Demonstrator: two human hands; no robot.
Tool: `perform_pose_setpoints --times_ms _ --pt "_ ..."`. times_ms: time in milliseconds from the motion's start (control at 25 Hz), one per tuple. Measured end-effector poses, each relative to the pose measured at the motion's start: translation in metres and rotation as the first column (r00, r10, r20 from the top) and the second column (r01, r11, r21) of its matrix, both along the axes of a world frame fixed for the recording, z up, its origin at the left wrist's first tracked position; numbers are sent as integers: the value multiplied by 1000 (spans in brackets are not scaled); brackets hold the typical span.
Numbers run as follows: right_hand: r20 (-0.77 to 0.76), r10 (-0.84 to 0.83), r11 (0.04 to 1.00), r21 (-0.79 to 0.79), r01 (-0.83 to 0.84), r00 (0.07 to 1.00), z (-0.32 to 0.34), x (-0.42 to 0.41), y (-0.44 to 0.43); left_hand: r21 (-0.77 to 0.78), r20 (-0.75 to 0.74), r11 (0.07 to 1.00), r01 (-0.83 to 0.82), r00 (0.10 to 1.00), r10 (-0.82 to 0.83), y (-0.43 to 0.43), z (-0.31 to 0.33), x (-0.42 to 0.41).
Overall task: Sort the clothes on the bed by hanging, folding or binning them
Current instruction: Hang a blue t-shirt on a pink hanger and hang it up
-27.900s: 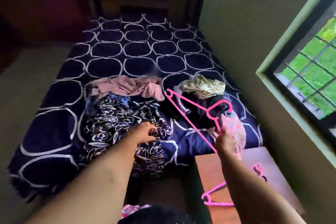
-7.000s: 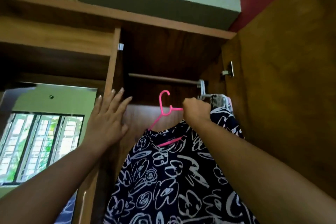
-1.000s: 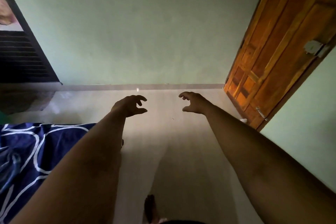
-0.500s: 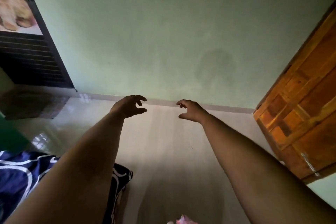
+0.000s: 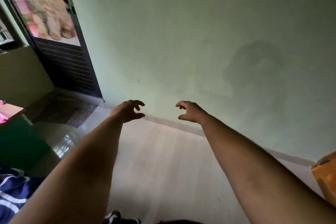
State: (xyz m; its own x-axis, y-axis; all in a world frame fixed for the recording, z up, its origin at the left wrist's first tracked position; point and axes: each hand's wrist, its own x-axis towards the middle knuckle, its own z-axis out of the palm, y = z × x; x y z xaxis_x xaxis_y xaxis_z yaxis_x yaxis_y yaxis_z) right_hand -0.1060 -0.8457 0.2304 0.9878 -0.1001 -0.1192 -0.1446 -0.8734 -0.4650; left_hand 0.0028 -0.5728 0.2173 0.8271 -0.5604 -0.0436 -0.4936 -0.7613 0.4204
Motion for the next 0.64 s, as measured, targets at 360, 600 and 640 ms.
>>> perform_pose_setpoints --times_ms 360,600,640 --pt "13 213 977 9 -213 977 7 233 26 -19 -30 983 -183 983 182 34 7 166" --pt "13 346 938 -16 -346 938 -8 384 93 -45 -66 938 -345 938 341 101 -9 272" --pt "7 370 929 -16 -370 929 -10 413 109 -45 -68 925 -378 925 375 114 -10 291"
